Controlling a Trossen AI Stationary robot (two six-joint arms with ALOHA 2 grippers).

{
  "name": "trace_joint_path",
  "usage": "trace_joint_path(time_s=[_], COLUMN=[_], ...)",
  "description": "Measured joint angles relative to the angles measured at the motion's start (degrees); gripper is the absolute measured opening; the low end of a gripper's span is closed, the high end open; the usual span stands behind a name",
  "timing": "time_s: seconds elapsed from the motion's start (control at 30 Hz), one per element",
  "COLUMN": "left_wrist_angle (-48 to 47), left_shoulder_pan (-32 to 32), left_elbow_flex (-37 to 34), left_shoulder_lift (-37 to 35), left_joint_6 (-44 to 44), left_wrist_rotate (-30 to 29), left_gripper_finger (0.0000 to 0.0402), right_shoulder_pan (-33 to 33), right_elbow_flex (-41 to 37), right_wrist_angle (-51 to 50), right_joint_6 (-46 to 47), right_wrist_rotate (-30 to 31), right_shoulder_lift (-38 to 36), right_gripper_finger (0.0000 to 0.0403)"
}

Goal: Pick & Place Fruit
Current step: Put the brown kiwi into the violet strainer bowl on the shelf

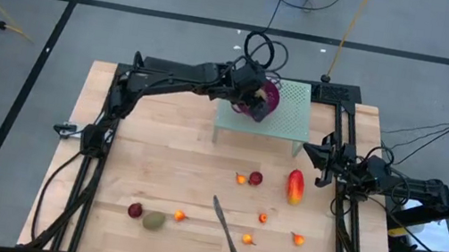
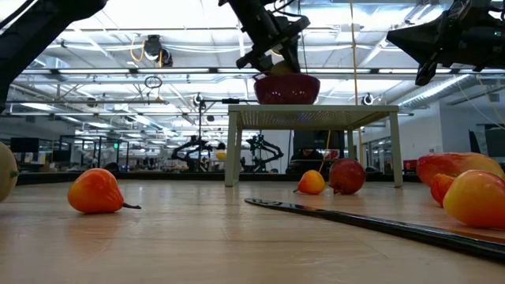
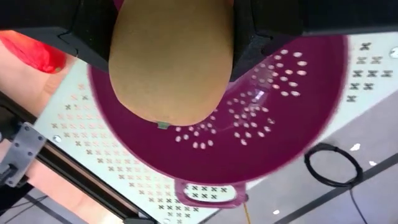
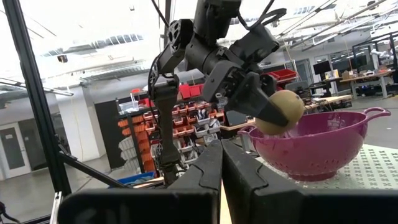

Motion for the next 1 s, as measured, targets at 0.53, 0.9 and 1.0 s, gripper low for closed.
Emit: trace_joint_path(time_s=[0.53,0.9,1.0], left_wrist_angle=[1.4,1.5,1.4], left_shoulder_pan=[0.2,0.8,1.1], left_elbow_flex=[-0.1,0.0,0.0], left_shoulder_lift=[2.0,2.7,2.8], left_joint_6=[-0.6,-0.6,-0.6], left_wrist_rotate=[-1.0,-1.1,-1.0], left_gripper_finger=[0.0223,0.0223,0.0223], right_shoulder_pan=[0.0,0.0,0.0], right_elbow_flex=[0.0,0.0,0.0], right_wrist_angle=[0.0,0.0,0.0], right_joint_6=[0.0,0.0,0.0], right_wrist_rotate=[0.0,0.0,0.0], right_shoulder_lift=[0.0,0.0,0.0], right_gripper_finger=[0.0,0.0,0.0])
